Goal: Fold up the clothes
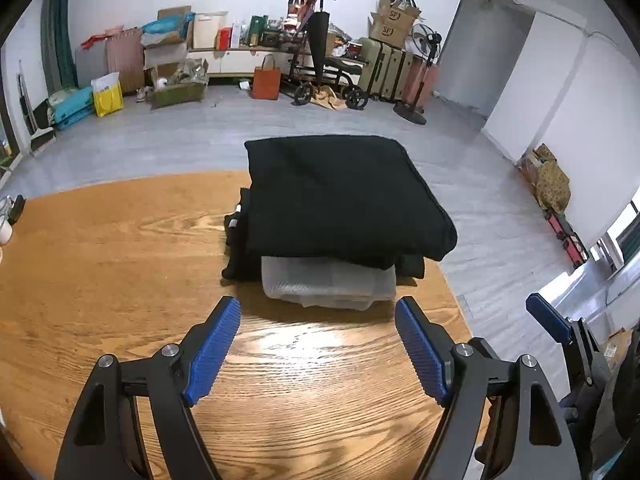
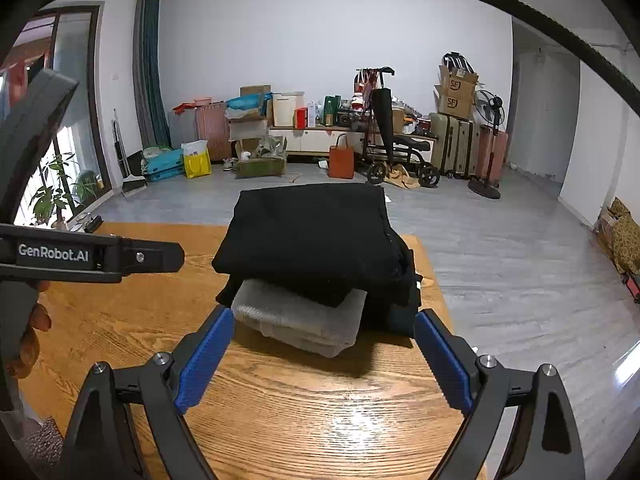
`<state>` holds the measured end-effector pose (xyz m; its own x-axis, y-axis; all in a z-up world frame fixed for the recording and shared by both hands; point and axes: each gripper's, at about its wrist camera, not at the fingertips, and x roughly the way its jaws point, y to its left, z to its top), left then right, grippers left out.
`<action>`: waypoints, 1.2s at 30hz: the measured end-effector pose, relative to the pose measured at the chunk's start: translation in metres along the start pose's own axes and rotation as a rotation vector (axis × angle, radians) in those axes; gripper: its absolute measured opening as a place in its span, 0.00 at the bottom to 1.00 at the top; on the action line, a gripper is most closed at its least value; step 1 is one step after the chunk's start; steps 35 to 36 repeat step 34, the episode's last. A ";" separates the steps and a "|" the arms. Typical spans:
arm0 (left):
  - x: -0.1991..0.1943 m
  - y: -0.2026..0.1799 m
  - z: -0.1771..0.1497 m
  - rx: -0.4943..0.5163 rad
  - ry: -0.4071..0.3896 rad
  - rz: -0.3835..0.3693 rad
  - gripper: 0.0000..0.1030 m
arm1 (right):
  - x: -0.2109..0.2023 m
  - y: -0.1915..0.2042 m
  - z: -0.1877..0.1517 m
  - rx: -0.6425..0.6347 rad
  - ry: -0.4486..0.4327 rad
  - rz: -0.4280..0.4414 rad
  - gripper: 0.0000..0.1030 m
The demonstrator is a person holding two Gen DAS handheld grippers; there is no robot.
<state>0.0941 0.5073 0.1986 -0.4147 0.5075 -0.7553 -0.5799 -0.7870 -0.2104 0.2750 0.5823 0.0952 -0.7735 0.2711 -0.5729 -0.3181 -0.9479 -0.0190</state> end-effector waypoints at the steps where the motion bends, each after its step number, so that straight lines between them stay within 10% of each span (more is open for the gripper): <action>1: 0.000 0.001 0.000 -0.005 -0.003 -0.002 0.78 | 0.001 -0.001 0.001 0.006 0.000 0.000 0.91; 36: 0.008 0.011 -0.020 0.022 -0.020 0.075 0.78 | 0.028 -0.002 -0.014 0.073 0.057 -0.043 0.91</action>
